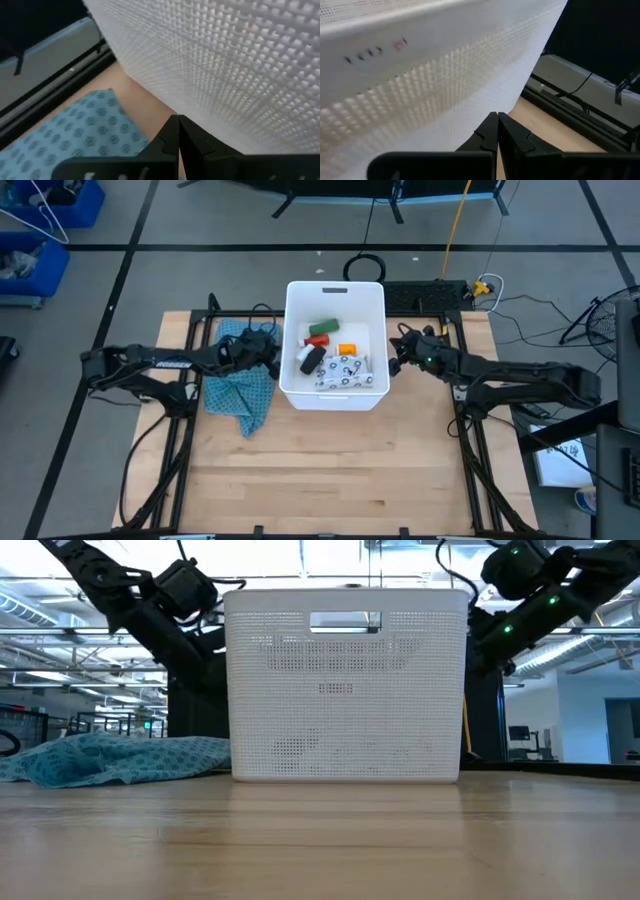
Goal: Pick & place medical supplies in basket/bin
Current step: Adjust the white bin, then return to Home Position
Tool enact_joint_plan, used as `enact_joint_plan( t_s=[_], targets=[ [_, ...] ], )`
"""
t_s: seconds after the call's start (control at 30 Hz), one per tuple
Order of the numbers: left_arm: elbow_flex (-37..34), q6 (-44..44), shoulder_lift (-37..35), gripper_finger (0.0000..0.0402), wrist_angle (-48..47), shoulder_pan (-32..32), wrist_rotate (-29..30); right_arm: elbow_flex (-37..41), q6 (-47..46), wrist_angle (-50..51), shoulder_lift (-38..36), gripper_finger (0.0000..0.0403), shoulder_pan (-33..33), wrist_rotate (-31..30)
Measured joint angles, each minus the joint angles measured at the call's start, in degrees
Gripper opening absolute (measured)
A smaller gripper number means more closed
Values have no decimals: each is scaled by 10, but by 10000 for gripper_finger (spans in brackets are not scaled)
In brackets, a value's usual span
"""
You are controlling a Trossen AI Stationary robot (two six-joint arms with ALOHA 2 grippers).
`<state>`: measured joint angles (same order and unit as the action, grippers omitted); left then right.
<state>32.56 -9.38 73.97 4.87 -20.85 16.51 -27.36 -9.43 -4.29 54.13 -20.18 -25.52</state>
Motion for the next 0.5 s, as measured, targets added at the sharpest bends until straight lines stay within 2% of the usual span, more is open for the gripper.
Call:
enact_joint_plan(
  t_s=[0.27,0.5],
  targets=[
    [1,-1,-69,3,-76,4,20,0,-4,64,-60,0,0,0],
    [-1,-5,-176,3,-256,46,37,0,-45,200,-129,0,30,2]
  ],
)
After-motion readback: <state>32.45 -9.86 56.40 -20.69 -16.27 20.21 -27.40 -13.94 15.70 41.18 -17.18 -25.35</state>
